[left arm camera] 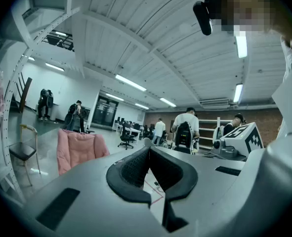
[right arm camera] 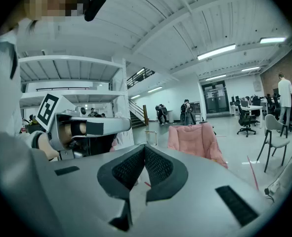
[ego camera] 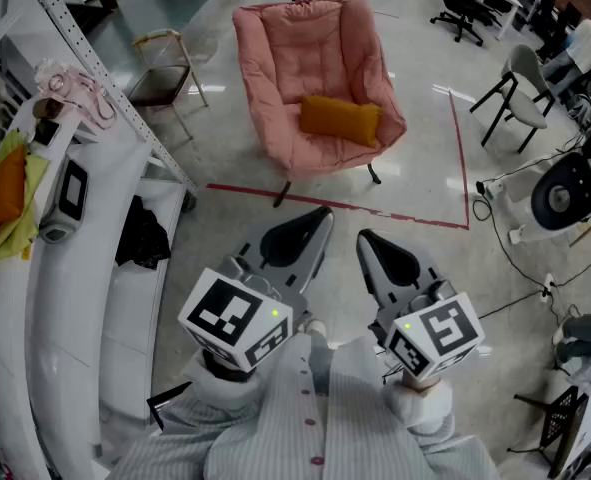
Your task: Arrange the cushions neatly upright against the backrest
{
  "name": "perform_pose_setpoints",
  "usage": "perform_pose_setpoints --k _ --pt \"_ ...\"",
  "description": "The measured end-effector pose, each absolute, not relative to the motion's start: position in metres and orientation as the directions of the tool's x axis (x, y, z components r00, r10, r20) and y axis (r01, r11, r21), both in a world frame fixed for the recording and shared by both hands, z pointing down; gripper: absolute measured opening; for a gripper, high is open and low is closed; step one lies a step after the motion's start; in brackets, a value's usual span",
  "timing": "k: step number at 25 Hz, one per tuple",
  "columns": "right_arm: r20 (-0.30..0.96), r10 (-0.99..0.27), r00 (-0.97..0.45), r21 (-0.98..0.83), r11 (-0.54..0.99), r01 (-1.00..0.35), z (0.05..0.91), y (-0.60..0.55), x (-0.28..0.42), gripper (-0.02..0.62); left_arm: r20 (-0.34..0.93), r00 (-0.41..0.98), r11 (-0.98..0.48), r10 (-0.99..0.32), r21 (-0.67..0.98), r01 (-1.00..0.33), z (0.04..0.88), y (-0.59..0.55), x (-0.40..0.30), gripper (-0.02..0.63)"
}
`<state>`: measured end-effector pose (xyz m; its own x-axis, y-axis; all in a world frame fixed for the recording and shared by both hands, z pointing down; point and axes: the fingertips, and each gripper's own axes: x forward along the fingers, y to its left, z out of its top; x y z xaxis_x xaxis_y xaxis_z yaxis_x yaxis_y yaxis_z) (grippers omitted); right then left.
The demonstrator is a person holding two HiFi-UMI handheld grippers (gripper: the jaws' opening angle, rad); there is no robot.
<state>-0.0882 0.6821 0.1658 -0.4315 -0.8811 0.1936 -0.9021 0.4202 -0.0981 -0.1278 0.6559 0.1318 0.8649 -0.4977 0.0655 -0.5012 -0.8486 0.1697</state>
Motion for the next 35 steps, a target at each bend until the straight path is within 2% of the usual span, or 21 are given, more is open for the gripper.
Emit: perform_pose_setpoints --k 23,35 --pt "0.166 -0.885 -0.435 -0.111 0.421 -0.900 0.171 0.673 -0.055 0.014 0.060 0.854 -0.842 -0.517 0.140 -0.520 0.133 0.646 -0.100 0.012" --pt "0.175 -0.892 -0.417 -0.101 0.405 -0.909 0.174 0.589 -0.041 0.014 0.047 0.858 -0.849 -0.511 0.131 -0.512 0.133 0.557 -0.091 0.012"
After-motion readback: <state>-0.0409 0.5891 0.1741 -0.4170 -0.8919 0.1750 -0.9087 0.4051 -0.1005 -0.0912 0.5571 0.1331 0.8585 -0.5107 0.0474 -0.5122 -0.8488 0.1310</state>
